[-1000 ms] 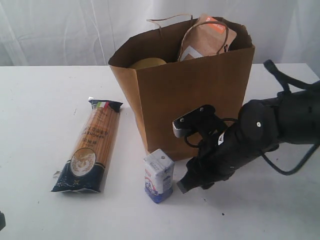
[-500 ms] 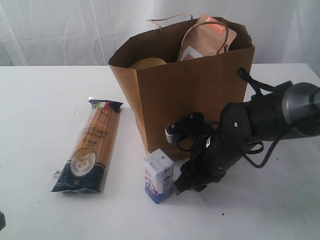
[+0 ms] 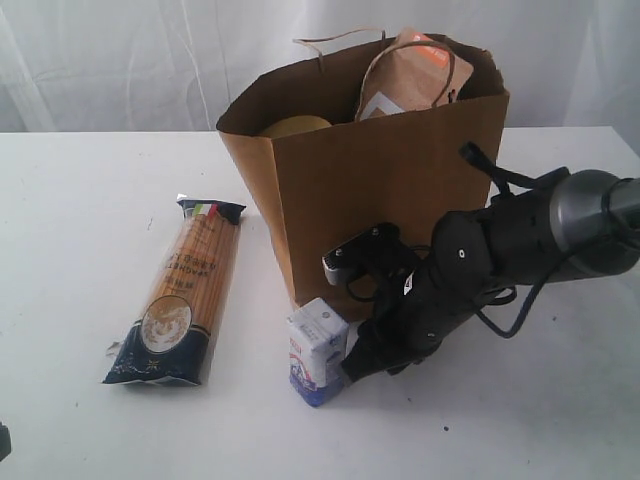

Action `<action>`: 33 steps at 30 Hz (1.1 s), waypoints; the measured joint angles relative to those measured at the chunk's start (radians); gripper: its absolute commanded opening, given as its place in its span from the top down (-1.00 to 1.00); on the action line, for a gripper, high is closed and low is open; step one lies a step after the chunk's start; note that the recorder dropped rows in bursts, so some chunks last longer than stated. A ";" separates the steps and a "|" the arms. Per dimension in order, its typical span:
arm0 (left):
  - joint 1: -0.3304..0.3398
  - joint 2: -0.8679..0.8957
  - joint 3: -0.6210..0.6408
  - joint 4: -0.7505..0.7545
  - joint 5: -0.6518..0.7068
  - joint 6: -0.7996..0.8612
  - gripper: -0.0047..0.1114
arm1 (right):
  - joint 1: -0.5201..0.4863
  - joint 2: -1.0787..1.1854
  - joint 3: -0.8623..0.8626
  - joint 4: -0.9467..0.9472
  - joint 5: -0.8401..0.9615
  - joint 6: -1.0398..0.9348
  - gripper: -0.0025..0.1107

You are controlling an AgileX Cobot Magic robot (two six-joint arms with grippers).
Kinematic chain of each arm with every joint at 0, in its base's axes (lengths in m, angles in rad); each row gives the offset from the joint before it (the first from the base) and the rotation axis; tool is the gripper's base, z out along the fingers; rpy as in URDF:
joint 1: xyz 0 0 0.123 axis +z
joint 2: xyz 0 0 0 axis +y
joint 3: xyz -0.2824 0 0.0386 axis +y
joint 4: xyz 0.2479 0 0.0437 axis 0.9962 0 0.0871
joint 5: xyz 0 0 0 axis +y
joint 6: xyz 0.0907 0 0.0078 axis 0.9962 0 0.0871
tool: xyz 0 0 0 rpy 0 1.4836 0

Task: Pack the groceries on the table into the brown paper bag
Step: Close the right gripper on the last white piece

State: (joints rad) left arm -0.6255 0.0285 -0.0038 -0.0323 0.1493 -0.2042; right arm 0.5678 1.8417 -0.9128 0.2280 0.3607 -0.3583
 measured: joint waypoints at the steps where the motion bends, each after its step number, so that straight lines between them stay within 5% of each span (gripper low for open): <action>1: 0.000 0.000 0.000 0.000 0.000 0.000 0.92 | 0.000 0.000 0.000 0.000 0.003 0.000 0.66; 6: 0.000 0.000 0.000 0.000 0.000 0.000 0.92 | 0.000 0.000 -0.002 0.004 0.027 0.017 0.96; 33: 0.000 0.000 0.000 0.000 0.000 0.000 0.92 | 0.012 -0.347 0.163 0.038 0.100 0.096 0.96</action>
State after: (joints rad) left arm -0.6255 0.0285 -0.0038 -0.0323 0.1493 -0.2042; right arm 0.5802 1.4946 -0.7494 0.2661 0.4605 -0.2626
